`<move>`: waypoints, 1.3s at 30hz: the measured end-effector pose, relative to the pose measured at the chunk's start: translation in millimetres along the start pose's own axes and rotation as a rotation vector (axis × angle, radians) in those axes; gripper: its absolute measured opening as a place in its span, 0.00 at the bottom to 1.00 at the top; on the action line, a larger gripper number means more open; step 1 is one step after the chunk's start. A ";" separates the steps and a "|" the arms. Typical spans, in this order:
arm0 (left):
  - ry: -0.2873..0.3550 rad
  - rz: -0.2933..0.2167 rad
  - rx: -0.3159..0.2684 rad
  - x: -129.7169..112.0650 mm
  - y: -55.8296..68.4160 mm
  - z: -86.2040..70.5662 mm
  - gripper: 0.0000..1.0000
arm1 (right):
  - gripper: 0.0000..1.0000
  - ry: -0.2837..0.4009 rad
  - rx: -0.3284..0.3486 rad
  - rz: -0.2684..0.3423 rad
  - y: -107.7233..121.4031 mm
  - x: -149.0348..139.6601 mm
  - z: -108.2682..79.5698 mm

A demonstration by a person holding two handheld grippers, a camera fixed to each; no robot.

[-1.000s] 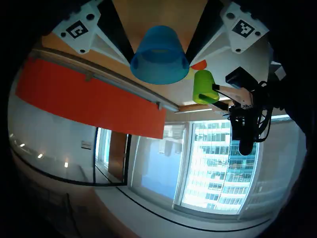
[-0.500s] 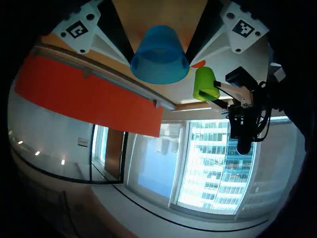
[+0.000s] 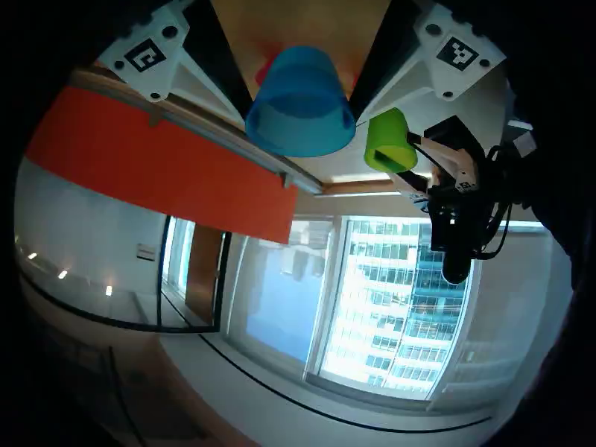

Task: Pour water

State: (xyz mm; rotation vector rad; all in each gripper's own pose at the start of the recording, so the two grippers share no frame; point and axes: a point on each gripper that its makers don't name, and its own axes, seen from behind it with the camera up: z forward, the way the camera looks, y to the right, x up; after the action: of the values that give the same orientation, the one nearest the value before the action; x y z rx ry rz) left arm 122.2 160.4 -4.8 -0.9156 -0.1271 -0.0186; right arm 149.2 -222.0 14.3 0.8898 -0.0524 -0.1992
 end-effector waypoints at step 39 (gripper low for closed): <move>-0.004 0.016 -0.026 -7.3 10.2 -5.7 0.87 | 0.90 0.068 0.061 -0.337 -4.4 63.3 43.1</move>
State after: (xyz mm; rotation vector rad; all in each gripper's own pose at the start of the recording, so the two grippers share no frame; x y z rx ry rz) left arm 116.3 161.8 -17.1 -0.9424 -0.1238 -0.0037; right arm 205.1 -270.0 35.8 0.9620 0.1569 -0.4829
